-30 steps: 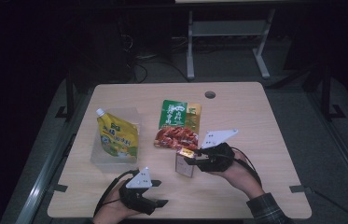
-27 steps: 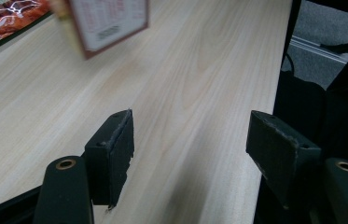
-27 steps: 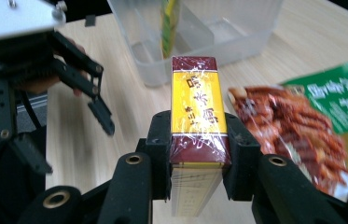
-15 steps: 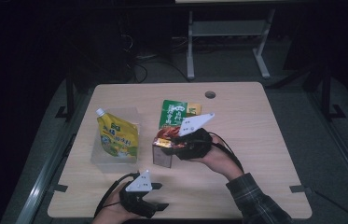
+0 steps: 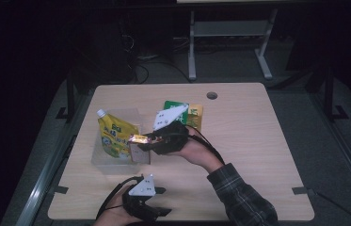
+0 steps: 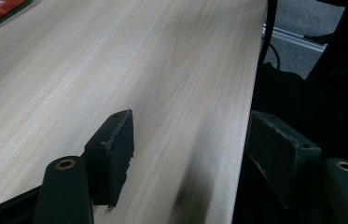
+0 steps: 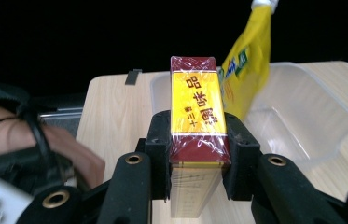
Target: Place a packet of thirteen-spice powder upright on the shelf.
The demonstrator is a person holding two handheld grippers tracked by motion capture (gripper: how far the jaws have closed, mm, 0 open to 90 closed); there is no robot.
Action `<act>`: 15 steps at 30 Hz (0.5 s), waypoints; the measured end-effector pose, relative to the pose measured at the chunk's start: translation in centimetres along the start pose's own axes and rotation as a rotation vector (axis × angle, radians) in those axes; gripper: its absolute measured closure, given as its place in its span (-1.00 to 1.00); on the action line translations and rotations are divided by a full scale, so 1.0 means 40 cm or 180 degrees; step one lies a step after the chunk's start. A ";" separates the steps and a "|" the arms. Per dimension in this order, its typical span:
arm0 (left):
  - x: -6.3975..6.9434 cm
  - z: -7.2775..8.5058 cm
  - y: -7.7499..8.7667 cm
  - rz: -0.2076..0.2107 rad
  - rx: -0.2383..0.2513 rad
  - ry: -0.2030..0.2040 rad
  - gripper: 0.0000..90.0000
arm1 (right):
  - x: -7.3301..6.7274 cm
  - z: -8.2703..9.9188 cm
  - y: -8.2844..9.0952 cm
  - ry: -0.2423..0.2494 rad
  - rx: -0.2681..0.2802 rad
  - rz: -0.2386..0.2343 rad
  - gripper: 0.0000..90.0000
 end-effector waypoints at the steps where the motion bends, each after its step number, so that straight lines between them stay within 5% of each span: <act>1: -0.001 0.000 0.000 -0.0003 -0.0002 -0.0019 -0.30 | -0.003 -0.006 -0.008 0.0015 -0.0007 -0.0016 0.50; 8: 0.004 -0.001 -0.003 0.0024 0.0020 0.0004 -0.30 | -0.022 -0.032 -0.072 0.0165 -0.0021 -0.0003 0.50; 15: 0.006 0.001 -0.007 0.0048 -0.0005 0.0014 -0.30 | -0.036 -0.042 -0.124 0.0129 -0.0033 -0.0036 0.50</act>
Point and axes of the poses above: each handheld gripper's, and its own axes: y roughly backward along the jaws, z roughly out of its underside, x roughly to its right, the point moved 5 cm from there along -y, roughly forward along the jaws, and after that the axes turned 10 degrees about -y, right-handed, at the moved point
